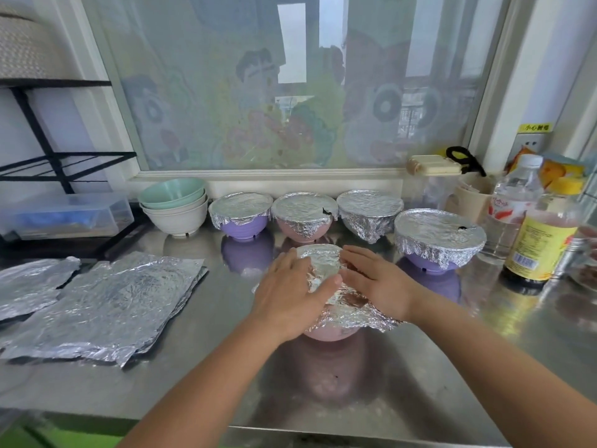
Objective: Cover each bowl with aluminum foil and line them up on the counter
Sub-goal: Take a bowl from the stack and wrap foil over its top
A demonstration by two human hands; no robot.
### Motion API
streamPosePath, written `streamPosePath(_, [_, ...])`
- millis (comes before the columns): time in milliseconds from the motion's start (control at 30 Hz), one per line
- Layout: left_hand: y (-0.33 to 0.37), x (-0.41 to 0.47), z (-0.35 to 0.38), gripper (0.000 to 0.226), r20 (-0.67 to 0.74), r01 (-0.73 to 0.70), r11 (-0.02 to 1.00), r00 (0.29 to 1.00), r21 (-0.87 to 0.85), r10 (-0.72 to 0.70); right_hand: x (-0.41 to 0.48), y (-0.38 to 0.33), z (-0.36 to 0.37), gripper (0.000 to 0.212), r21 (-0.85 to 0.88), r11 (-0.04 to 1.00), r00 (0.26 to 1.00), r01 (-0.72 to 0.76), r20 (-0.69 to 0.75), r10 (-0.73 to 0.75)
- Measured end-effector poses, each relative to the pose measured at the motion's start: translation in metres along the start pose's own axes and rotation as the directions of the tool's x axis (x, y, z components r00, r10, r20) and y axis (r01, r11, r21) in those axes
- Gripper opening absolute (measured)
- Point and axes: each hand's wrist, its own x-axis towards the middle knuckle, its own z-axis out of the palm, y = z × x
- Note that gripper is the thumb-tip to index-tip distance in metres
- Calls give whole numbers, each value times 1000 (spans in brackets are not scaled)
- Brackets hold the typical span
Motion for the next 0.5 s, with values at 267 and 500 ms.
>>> streamPosePath(267, [-4, 0, 26, 47, -100, 117, 409, 877, -905, -471, -1, 6, 36, 47, 887, 462, 919, 19, -198, 342])
streamPosePath(500, [-8, 1, 28, 39, -114, 93, 401, 879, -911, -463, -6, 3, 34, 42, 877, 480, 923, 20, -201, 329])
